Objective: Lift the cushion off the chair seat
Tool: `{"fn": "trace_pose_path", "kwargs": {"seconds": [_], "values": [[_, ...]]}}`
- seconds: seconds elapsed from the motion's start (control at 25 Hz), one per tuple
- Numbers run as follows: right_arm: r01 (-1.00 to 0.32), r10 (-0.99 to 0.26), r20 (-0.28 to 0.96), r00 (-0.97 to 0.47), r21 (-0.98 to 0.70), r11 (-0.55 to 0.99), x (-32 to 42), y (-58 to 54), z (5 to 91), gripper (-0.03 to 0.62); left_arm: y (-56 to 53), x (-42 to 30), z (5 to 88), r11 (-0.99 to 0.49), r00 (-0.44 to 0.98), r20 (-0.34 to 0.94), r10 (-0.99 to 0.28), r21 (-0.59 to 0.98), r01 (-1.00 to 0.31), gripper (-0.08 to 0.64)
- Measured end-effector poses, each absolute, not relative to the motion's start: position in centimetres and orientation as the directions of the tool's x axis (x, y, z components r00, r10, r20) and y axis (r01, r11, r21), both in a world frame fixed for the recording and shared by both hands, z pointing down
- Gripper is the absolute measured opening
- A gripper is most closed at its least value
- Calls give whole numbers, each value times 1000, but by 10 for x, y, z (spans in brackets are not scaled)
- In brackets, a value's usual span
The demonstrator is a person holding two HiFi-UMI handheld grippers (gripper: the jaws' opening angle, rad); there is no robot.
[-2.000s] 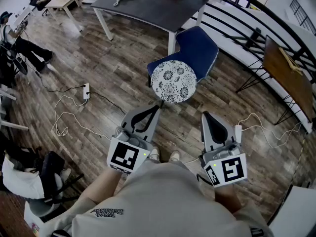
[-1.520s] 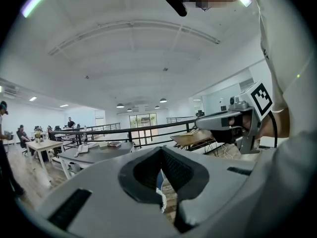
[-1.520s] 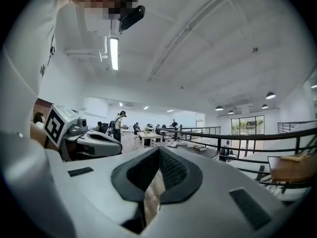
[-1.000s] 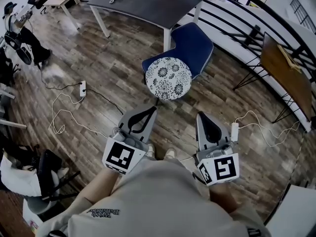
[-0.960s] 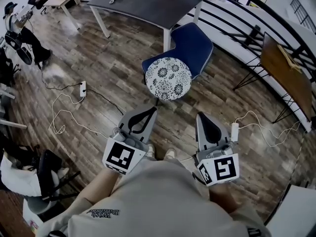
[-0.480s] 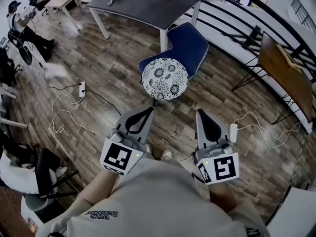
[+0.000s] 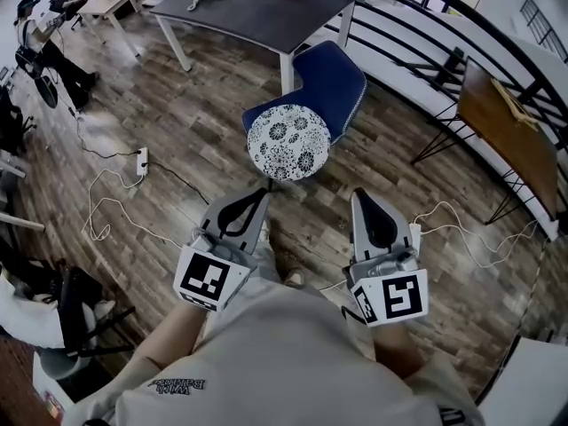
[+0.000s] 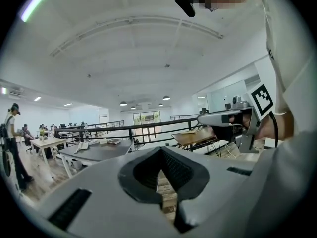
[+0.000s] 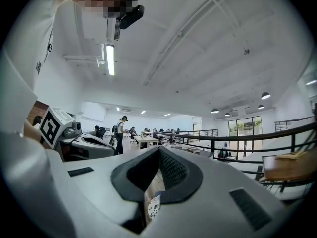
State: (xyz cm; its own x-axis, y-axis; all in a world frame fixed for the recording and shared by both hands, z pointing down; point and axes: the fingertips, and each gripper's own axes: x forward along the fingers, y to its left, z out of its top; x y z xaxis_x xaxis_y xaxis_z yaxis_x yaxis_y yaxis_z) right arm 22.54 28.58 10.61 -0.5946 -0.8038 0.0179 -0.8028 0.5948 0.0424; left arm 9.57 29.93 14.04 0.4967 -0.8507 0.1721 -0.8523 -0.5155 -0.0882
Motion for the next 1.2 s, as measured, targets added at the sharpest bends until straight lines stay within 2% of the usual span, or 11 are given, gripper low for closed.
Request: {"fn": "trace_pose_path", "kwargs": {"seconds": [0.44,0.64,0.92,1.2], "values": [[-798,-801,27,-598,74,599,201,243,118,3,252,71,147,-509,500,120,-857,-61,-858,3],[-799,-803,49,-595,81,597,187,210,123,3,214,56,157,-500,497,129,-858,15,-866,5],[-801,-804,75,-589,71,594,150,159,128,3,167,21,162,-520,515,161,-842,10,-854,5],[-808,-811,106,-575,82,583,110,98,126,3,101,-13,153,-549,546,129,-828,11,-836,5]]}}
